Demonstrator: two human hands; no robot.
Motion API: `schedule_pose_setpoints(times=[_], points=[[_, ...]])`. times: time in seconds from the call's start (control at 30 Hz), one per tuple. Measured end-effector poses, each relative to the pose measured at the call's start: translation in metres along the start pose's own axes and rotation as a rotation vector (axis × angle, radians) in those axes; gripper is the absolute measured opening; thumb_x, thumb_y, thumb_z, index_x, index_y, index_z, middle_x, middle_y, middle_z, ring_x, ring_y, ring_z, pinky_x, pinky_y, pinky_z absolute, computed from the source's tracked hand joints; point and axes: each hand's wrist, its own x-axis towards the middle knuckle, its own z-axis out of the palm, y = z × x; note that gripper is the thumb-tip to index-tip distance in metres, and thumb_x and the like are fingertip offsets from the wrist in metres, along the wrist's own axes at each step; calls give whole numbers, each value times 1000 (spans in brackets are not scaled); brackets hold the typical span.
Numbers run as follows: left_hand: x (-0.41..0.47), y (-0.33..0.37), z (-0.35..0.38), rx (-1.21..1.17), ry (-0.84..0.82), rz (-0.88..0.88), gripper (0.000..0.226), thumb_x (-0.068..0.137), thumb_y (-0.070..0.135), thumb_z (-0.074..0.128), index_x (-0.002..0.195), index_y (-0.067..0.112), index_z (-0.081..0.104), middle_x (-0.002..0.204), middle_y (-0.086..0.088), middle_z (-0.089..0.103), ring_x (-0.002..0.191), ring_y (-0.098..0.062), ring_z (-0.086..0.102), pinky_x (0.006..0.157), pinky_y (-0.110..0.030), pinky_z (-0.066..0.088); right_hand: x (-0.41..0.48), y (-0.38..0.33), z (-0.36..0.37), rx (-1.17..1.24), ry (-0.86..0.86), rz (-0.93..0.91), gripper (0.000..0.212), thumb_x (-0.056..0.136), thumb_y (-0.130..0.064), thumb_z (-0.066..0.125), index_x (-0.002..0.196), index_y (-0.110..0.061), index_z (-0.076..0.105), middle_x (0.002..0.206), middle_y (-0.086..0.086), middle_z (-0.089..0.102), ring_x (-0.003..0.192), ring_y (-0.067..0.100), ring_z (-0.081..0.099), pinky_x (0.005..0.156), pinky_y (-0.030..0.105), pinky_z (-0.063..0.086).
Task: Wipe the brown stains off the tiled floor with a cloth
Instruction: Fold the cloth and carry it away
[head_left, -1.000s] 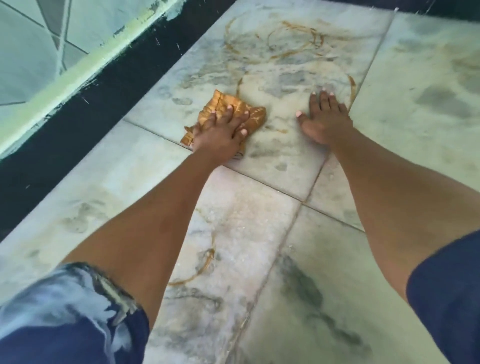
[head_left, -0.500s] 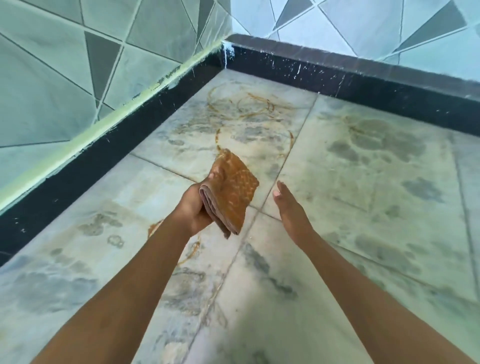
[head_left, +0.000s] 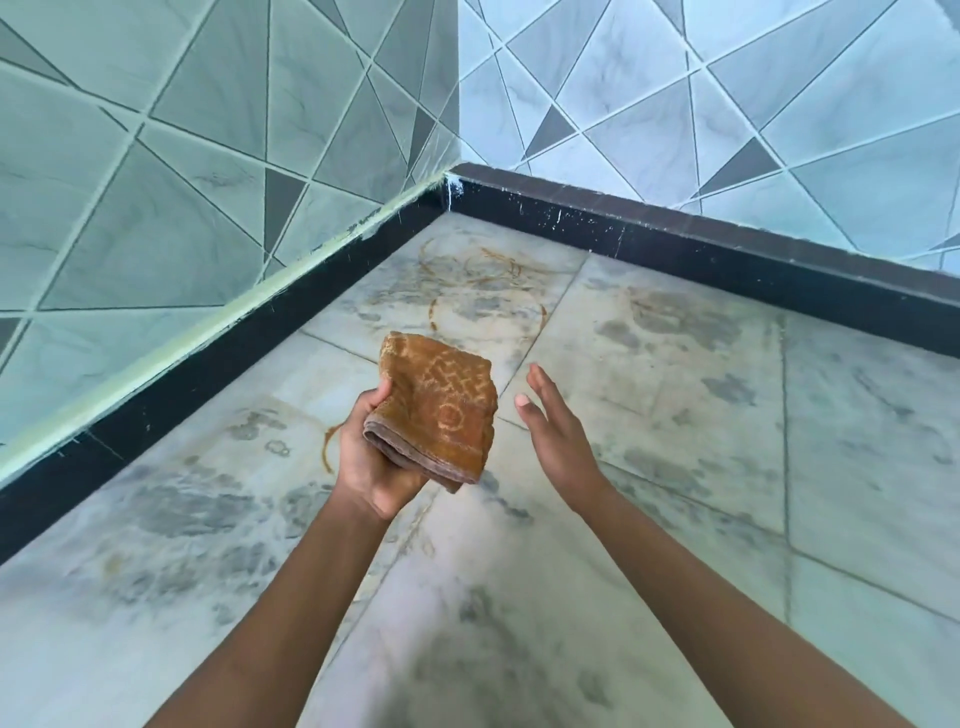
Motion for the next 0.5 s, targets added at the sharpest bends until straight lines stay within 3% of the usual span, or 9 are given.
schedule_pose_setpoints(times=[0.1,0.17,0.27,0.4,0.5], points=[[-14,-2,9,15,32,19,44,77,38,43,85,10,77,95,-14,71,82,-28,70,77,-42,57,-12,-3,-7,7,12,5,51,98,-31,44,147,-27,27,152,-7,30,140,8,25,117,33,18],[-18,-3,13,20,66,9,44,74,37,44,84,9,76,95,-16,70,83,-30,68,85,-43,51,-18,-4,-10,11,15,2,51,98,-30,44,146,-27,27,152,-6,31,140,8,26,117,34,19],[-17,-2,15,17,103,-16,44,73,36,45,88,7,75,101,-18,67,92,-34,62,94,-45,41,-18,-6,-13,22,23,-8,51,98,-27,44,146,-25,27,152,-4,31,139,8,27,116,30,19],[1,-3,7,-52,93,-46,50,74,36,45,110,6,63,115,-20,62,105,-36,56,104,-48,35,-6,-2,-9,2,10,-6,51,99,-28,44,146,-26,27,152,-6,31,139,6,26,114,25,19],[22,-1,0,-62,99,-75,49,75,37,44,102,5,70,116,-21,62,104,-37,58,102,-51,37,12,4,3,-3,4,5,51,99,-26,44,147,-25,27,152,-7,31,139,5,26,110,20,19]])
